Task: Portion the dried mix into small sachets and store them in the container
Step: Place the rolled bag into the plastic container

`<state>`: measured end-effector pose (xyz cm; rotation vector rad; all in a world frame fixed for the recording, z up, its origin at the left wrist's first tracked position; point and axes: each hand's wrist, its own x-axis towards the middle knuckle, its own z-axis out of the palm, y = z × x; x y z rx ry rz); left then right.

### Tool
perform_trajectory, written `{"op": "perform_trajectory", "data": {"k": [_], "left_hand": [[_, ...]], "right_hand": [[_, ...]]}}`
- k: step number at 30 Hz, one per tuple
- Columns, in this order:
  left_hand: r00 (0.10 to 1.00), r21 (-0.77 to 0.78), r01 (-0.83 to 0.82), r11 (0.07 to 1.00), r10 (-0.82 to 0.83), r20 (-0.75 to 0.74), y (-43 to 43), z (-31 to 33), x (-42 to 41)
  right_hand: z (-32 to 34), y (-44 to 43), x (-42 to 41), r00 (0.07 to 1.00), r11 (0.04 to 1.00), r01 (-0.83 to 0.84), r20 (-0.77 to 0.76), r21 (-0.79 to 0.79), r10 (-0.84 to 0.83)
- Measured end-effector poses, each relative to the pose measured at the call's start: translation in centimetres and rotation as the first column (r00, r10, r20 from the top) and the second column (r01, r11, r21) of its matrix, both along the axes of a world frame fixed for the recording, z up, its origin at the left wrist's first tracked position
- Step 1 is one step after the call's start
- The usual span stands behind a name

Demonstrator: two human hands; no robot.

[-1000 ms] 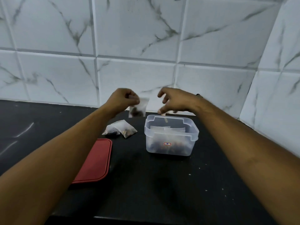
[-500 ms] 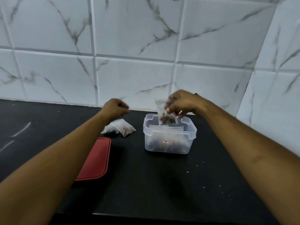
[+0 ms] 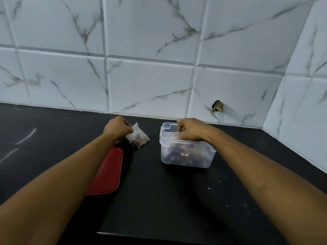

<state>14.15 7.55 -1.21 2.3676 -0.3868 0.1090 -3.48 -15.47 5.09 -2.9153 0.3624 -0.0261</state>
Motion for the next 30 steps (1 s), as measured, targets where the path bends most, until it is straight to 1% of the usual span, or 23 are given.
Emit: {"op": "perform_trajectory", "data": {"k": [2,3,5,7,9,11,13,16,18,20,22,23,25,27,28,30], "left_hand": [[0.999,-0.149,0.044,0.988,-0.046,-0.008,0.0,0.5,0.0],[0.998,-0.228,0.061,0.972,-0.062,0.002,0.0,1.1,-0.2],[0.991,-0.371,0.13,0.92,-0.124,0.04,-0.2,2.7,-1.3],[0.968,-0.471,0.248,0.847,-0.233,0.09,-0.5,5.0,-2.9],[0.928,-0.487,0.366,0.793,-0.348,0.13,-1.0,7.3,-4.5],[0.881,-0.473,0.463,0.75,-0.447,0.153,-1.9,9.2,-6.0],[0.841,-0.473,0.529,0.705,-0.512,0.177,-3.1,10.3,-7.5],[0.802,-0.493,0.576,0.652,-0.568,0.185,-4.5,10.6,-9.1],[0.802,-0.494,0.568,0.658,-0.577,0.154,-5.0,9.9,-9.2],[0.825,-0.504,0.526,0.685,-0.554,0.109,-4.8,8.8,-8.3],[0.872,-0.475,0.459,0.751,-0.484,0.076,-4.2,7.2,-6.8],[0.899,-0.43,0.42,0.8,-0.431,0.077,-3.8,6.3,-5.7],[0.947,-0.291,0.32,0.902,-0.304,0.1,-2.6,4.5,-3.8],[0.978,-0.118,0.191,0.974,-0.179,0.104,-1.3,2.8,-2.0],[0.987,-0.03,0.13,0.991,-0.126,0.095,-0.6,2.1,-1.5],[0.996,0.113,0.044,0.993,-0.053,0.073,0.6,0.8,-0.4]], "right_hand": [[0.6,-0.1,-0.2,1.0,0.995,0.021,-0.019,0.094,-0.02],[1.0,-0.2,-0.4,1.0,0.989,0.023,-0.004,0.148,-0.022],[2.1,-0.3,-0.6,0.994,0.981,0.012,0.108,0.194,-0.033],[3.3,-0.1,-0.7,0.967,0.97,-0.024,0.253,0.242,-0.039],[4.6,0.1,-0.7,0.938,0.932,-0.117,0.345,0.344,-0.01],[5.6,0.6,-0.7,0.924,0.856,-0.213,0.382,0.472,0.019],[6.4,0.8,-0.9,0.917,0.805,-0.263,0.398,0.532,0.037],[6.7,0.4,-1.4,0.915,0.794,-0.277,0.402,0.541,0.045],[6.5,-0.7,-2.1,0.921,0.801,-0.252,0.388,0.543,0.027],[6.1,-2.1,-2.8,0.939,0.81,-0.196,0.344,0.552,-0.007],[5.6,-3.5,-3.4,0.971,0.833,-0.117,0.237,0.54,-0.018],[5.2,-4.1,-3.6,0.986,0.849,-0.079,0.167,0.522,-0.011],[4.4,-4.7,-3.8,0.999,0.865,-0.031,0.032,0.501,0.017],[3.6,-4.6,-3.7,0.997,0.878,-0.004,-0.062,0.479,0.039],[3.3,-4.4,-3.5,0.995,0.904,0.006,-0.092,0.429,0.037],[2.8,-3.8,-3.1,0.993,0.967,0.027,-0.119,0.253,0.003]]}}
